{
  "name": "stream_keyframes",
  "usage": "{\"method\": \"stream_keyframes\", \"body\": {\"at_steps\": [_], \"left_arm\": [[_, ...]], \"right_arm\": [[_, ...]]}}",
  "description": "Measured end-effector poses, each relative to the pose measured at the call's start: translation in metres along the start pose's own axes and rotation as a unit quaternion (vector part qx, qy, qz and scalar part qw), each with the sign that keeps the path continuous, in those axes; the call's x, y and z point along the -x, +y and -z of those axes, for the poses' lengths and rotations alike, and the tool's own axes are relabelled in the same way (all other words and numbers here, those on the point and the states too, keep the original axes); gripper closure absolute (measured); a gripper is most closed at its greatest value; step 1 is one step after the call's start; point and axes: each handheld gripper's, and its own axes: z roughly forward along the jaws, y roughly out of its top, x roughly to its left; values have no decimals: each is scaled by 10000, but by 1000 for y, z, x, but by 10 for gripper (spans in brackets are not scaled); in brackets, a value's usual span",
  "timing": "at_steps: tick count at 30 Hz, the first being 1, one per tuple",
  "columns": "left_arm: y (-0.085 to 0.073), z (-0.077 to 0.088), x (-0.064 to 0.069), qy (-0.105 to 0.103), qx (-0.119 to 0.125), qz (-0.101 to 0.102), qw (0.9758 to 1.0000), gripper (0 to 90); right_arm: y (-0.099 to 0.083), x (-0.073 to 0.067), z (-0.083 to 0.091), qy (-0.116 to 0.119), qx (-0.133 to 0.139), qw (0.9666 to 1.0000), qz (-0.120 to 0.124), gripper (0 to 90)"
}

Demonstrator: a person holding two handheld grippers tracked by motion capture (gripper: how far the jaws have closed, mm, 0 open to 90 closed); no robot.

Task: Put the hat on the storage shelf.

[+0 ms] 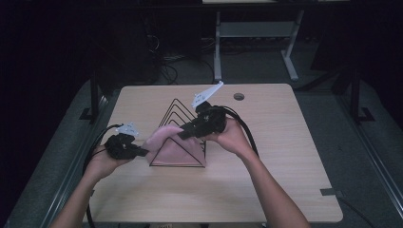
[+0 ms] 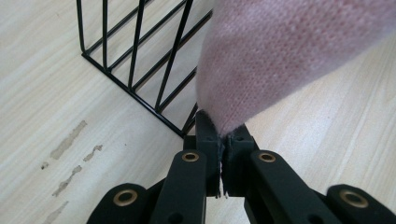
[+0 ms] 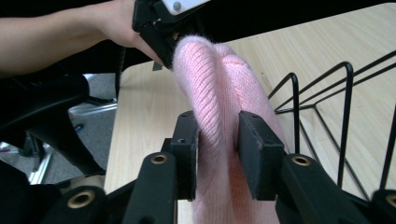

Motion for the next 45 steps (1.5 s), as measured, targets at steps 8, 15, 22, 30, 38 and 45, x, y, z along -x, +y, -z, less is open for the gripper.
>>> {"method": "stream_keyframes", "body": {"at_steps": [8,15,22,30,38,45], "left_arm": [[0,-4,-2,54,-101,31,9999,878],[-3,-9,-4,48,-199,79,9998,877],[-2,-9,-3,45,-186,37,9998,875],[0,-7,0,14,-148,30,9999,848],[1,-2,2,23,-59,36,10000,766],[0,10,2,-37,203,171,9996,696]], "right_arm": [[-2,0,4,-82,63,9999,54,826],[-3,0,-6,-42,-94,9999,45,836],[-5,0,-7,-32,-95,9999,3,835],[-8,1,-3,32,48,10000,-63,681],[-8,-1,4,-26,163,9998,-132,557],[-8,-1,18,-226,241,9991,-284,436]]}}
